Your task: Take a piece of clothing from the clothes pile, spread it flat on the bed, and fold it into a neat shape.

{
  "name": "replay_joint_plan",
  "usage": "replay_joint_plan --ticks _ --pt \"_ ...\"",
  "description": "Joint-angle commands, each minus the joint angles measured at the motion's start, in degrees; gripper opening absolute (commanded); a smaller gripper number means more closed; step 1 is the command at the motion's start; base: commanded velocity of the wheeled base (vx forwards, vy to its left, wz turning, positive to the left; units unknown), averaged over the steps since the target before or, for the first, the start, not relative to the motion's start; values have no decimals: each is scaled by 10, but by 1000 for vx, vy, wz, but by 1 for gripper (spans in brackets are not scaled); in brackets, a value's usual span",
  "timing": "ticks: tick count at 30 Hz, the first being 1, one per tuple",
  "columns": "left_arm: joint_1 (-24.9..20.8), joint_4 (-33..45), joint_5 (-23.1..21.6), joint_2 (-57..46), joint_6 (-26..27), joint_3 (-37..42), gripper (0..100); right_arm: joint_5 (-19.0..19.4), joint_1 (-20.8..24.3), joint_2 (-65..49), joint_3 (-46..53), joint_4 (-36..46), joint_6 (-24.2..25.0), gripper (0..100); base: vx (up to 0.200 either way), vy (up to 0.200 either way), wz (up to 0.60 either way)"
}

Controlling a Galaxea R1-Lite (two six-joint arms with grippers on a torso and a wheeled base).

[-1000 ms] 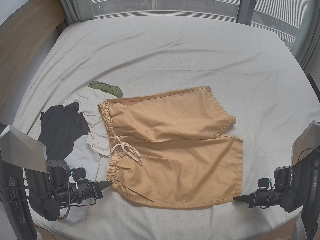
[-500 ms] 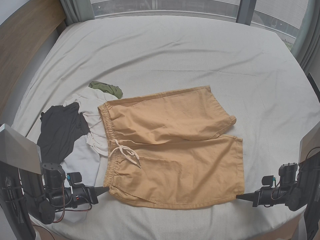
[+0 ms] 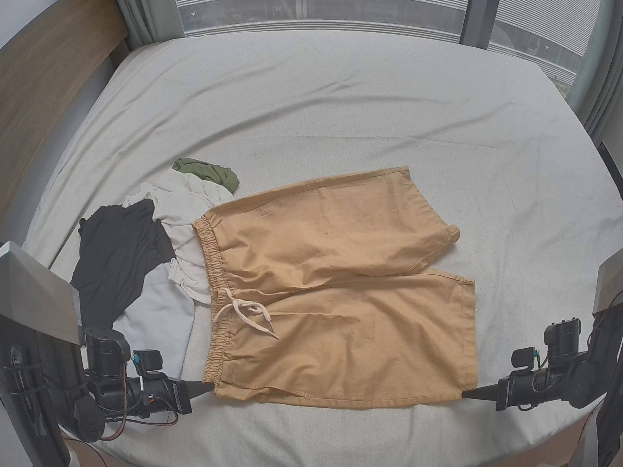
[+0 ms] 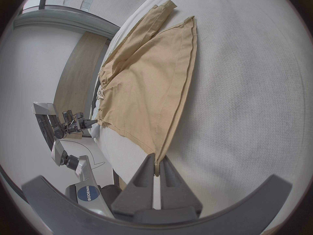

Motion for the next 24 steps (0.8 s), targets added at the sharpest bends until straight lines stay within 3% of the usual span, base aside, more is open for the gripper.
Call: replay_joint_plan --ticks 1,9,24 --pt "-1 31 0 -14 16 9 0 0 -2 -21 10 19 -15 0 0 0 0" --pt "0 75 0 -46 27 9 0 0 -3 -50 10 73 -28 0 0 0 0" --pt "20 151 -3 -60 100 10 0 -1 -10 -76 10 148 -58 0 0 0 0"
